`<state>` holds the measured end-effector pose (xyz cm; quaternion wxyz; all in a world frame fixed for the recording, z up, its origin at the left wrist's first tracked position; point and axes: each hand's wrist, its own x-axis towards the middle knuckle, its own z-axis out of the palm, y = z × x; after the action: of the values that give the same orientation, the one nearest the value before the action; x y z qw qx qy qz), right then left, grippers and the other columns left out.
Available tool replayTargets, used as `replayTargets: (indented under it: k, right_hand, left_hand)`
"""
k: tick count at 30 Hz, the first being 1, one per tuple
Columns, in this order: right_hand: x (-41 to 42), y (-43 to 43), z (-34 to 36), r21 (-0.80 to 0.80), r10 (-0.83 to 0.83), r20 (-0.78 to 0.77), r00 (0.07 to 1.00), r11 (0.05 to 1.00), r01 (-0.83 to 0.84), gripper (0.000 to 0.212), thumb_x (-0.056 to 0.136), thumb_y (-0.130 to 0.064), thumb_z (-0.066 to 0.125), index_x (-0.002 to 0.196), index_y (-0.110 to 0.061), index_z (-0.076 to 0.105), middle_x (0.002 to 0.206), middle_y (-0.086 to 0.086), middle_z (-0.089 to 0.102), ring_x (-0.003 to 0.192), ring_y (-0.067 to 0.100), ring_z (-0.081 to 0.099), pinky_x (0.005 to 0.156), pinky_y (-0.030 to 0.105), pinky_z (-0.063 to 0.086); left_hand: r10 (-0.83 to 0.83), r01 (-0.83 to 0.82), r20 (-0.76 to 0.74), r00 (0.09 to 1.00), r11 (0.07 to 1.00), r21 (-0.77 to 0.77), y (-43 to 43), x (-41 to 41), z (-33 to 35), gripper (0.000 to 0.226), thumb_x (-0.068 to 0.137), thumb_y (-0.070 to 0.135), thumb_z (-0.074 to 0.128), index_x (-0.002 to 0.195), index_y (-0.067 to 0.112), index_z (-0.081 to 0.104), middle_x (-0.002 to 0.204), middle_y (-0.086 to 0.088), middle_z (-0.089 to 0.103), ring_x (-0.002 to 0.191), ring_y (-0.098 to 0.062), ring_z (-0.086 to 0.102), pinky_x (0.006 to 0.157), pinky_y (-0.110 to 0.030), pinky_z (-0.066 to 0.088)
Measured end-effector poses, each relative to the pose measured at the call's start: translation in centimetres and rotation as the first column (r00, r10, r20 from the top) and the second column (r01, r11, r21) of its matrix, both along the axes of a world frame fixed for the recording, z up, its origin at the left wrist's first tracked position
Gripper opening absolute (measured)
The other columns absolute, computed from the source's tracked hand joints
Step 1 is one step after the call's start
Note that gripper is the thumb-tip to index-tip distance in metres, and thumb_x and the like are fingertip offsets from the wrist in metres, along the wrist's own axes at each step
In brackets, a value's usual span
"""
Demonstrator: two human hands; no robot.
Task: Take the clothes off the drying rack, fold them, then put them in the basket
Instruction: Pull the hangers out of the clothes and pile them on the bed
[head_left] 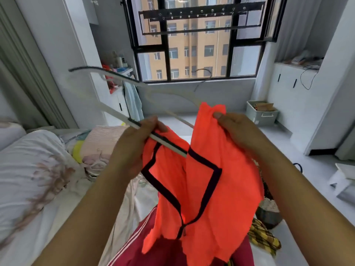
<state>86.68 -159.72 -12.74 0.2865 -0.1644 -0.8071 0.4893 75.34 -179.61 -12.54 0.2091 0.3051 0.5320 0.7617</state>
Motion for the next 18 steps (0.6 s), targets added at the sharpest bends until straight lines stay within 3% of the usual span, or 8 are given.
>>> replayTargets:
  k: [2, 5, 8, 10, 13, 15, 18]
  right_hand:
    - [-0.3, 0.0, 0.2, 0.028, 0.002, -0.009, 1.000, 1.000, -0.002, 0.042, 0.097, -0.034, 0.048, 0.070, -0.003, 0.057, 0.061, -0.002, 0.053, 0.058, 0.006, 0.044, 0.060, 0.026, 0.033]
    - [-1.4, 0.3, -2.7, -0.041, 0.018, 0.079, 0.997, 0.999, -0.015, 0.038, 0.097, -0.029, 0.047, 0.069, -0.005, 0.057, 0.065, 0.004, 0.052, 0.062, 0.013, 0.045, 0.061, 0.027, 0.031]
    - [-2.5, 0.7, -8.3, -0.059, 0.030, 0.249, 0.968, 0.998, -0.016, 0.035, 0.098, -0.023, 0.046, 0.066, -0.013, 0.055, 0.062, 0.001, 0.048, 0.059, 0.012, 0.041, 0.057, 0.027, 0.029]
    - [-2.9, 0.7, -12.1, -0.093, 0.034, 0.321, 0.946, 0.996, -0.004, 0.033, 0.098, -0.020, 0.046, 0.066, -0.021, 0.052, 0.059, -0.006, 0.044, 0.055, 0.006, 0.038, 0.052, 0.024, 0.027]
    - [-3.4, 0.5, -16.2, -0.132, -0.006, 0.393, 0.920, 0.989, 0.063, 0.025, 0.098, -0.018, 0.047, 0.081, -0.013, 0.065, 0.065, 0.004, 0.057, 0.060, 0.012, 0.045, 0.057, 0.027, 0.032]
    - [-4.1, 0.7, -17.9, -0.175, -0.068, 0.440, 0.896, 0.971, 0.160, 0.029, 0.098, -0.020, 0.045, 0.101, 0.001, 0.066, 0.088, 0.018, 0.065, 0.077, 0.020, 0.052, 0.064, 0.028, 0.033]
    - [-5.4, 2.2, -19.7, -0.117, -0.162, 0.517, 0.840, 0.959, 0.257, 0.036, 0.099, -0.024, 0.042, 0.114, 0.004, 0.060, 0.115, 0.023, 0.061, 0.101, 0.029, 0.056, 0.072, 0.029, 0.034]
  left_hand:
    - [0.066, -0.072, -0.131, 0.989, 0.997, -0.042, -0.3, -0.3, 0.5, 0.029, 0.084, 0.035, 0.055, 0.068, 0.015, 0.067, 0.067, 0.002, 0.065, 0.066, -0.009, 0.062, 0.065, -0.017, 0.051]
    - [0.141, -0.217, -0.265, 0.954, 0.935, -0.281, -0.2, -1.5, -2.4, 0.028, 0.095, 0.033, 0.048, 0.078, 0.020, 0.066, 0.065, 0.012, 0.062, 0.065, -0.002, 0.058, 0.060, -0.014, 0.046]
    - [0.126, -0.231, -0.232, 0.964, 0.830, -0.508, 0.0, -2.9, -7.5, 0.022, 0.094, 0.036, 0.049, 0.087, 0.026, 0.067, 0.087, 0.001, 0.065, 0.085, -0.016, 0.060, 0.076, -0.030, 0.051]
    - [0.113, -0.169, -0.132, 0.985, 0.798, -0.578, -0.3, -3.1, -10.5, 0.021, 0.092, 0.039, 0.053, 0.097, 0.022, 0.066, 0.093, 0.000, 0.063, 0.085, -0.014, 0.058, 0.068, -0.028, 0.049]
    - [0.124, -0.100, 0.003, 0.992, 0.814, -0.573, -0.2, -3.5, -13.6, 0.027, 0.091, 0.036, 0.056, 0.092, 0.012, 0.068, 0.085, -0.003, 0.064, 0.073, -0.014, 0.059, 0.059, -0.024, 0.049]
    - [0.122, -0.053, 0.111, 0.986, 0.872, -0.487, 0.0, -4.3, -14.9, 0.030, 0.095, 0.026, 0.049, 0.085, 0.002, 0.065, 0.067, -0.008, 0.064, 0.058, -0.015, 0.061, 0.050, -0.023, 0.050]
    - [0.239, -0.142, 0.190, 0.952, 0.899, -0.415, 0.0, -7.2, -16.2, 0.030, 0.098, 0.019, 0.045, 0.081, 0.000, 0.061, 0.052, -0.006, 0.062, 0.048, -0.013, 0.061, 0.046, -0.021, 0.051]
